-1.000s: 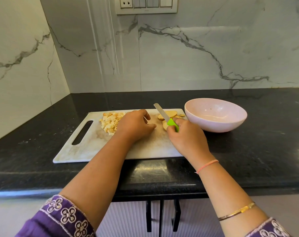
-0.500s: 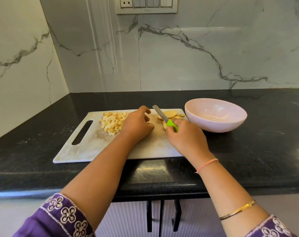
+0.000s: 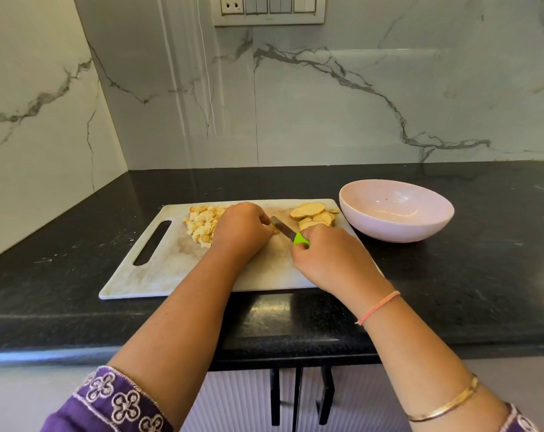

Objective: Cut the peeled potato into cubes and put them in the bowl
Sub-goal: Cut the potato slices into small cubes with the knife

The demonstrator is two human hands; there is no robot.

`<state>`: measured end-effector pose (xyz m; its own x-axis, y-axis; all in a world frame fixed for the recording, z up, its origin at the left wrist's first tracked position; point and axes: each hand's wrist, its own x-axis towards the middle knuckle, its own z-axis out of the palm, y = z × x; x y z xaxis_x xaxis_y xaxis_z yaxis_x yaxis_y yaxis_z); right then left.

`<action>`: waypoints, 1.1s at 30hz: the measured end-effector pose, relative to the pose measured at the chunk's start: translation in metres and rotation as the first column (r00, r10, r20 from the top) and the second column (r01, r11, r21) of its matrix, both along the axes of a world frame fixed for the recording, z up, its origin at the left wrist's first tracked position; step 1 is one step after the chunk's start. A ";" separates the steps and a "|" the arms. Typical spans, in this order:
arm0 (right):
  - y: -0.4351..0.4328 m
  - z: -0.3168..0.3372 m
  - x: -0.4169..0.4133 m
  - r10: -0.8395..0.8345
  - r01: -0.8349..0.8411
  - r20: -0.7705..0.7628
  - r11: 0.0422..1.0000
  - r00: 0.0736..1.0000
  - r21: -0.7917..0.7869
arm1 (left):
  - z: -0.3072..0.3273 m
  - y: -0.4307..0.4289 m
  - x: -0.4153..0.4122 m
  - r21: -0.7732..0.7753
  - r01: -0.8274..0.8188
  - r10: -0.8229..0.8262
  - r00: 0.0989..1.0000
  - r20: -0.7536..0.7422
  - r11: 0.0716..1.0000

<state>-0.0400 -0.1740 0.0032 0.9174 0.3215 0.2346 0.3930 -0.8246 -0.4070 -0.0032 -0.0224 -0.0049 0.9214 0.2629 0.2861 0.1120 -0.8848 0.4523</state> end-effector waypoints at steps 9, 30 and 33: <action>0.008 0.022 -0.005 0.013 -0.012 0.005 0.989 1.000 -0.150 | -0.001 -0.001 0.004 -0.014 0.003 -0.004 0.999 -0.043 1.000; -0.006 0.044 -0.039 0.054 -0.009 0.131 0.948 0.990 -0.317 | -0.004 -0.001 0.002 -0.010 0.000 0.000 1.000 -0.015 1.000; -0.015 0.044 -0.031 -0.016 0.041 0.117 0.976 0.993 -0.213 | -0.006 -0.006 0.002 0.020 0.039 -0.039 0.999 0.019 0.999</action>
